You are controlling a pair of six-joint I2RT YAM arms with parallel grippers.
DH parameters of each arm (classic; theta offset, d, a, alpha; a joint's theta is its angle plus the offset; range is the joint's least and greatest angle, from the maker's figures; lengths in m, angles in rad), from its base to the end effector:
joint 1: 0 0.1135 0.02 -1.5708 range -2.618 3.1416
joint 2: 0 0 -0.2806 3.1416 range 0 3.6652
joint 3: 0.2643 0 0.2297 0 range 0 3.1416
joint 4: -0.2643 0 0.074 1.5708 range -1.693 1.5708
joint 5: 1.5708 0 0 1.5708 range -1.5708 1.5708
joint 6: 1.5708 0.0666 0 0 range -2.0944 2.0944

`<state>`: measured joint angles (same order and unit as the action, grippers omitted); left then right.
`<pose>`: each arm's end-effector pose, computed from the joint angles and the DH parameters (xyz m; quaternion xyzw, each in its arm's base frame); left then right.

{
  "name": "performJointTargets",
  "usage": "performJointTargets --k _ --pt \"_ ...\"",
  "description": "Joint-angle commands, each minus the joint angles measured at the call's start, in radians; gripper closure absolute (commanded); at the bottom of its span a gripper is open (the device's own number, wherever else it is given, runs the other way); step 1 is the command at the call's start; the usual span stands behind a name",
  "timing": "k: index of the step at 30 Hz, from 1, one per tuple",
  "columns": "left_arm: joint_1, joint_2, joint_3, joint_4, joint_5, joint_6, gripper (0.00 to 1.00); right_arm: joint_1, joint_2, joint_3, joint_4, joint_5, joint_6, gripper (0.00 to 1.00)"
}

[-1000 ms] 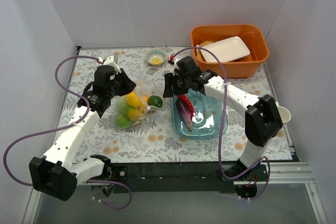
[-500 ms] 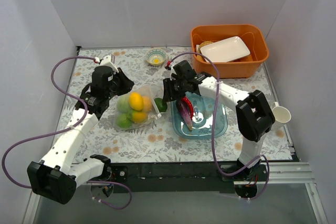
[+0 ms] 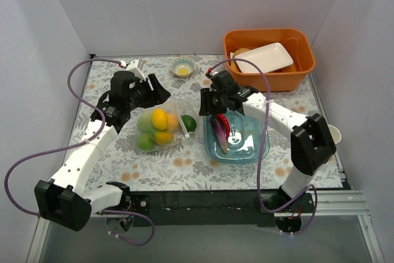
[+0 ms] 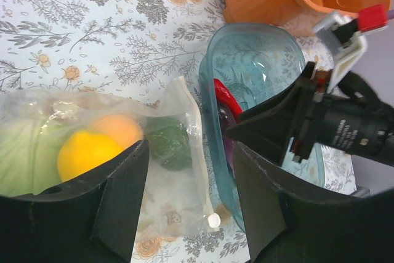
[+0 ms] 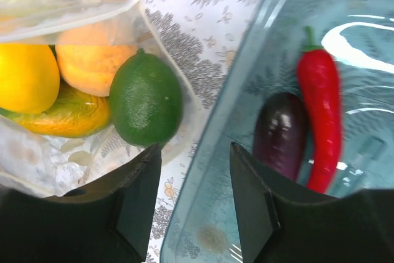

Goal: Place the food in the zip-top bag and seal the zipper
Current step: Place the fake fruit in the zipper food storage bag.

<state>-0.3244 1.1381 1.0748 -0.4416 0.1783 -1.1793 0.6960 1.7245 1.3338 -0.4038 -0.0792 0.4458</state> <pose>0.2328 -0.0907 0.3466 -0.3145 0.7995 -0.4016 0.3173 0.2953 0.2536 0.2617 -0.1303 0.9158 0.2352 0.2984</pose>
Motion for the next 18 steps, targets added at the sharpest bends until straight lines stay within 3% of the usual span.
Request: performJointTargets --k 1,4,6,18 --pt "-0.044 0.017 0.059 -0.028 0.047 0.035 0.43 -0.044 -0.137 -0.030 0.002 0.134 0.053 0.43" --pt "-0.117 0.035 0.085 -0.061 -0.025 0.058 0.42 -0.065 -0.181 -0.047 0.016 0.133 0.059 0.40" --pt "-0.183 0.074 0.106 -0.118 -0.150 0.092 0.41 -0.072 -0.198 -0.047 0.016 0.144 0.060 0.38" --pt "-0.219 0.205 0.172 -0.240 -0.293 0.102 0.41 -0.102 -0.258 -0.073 0.006 0.144 0.065 0.36"
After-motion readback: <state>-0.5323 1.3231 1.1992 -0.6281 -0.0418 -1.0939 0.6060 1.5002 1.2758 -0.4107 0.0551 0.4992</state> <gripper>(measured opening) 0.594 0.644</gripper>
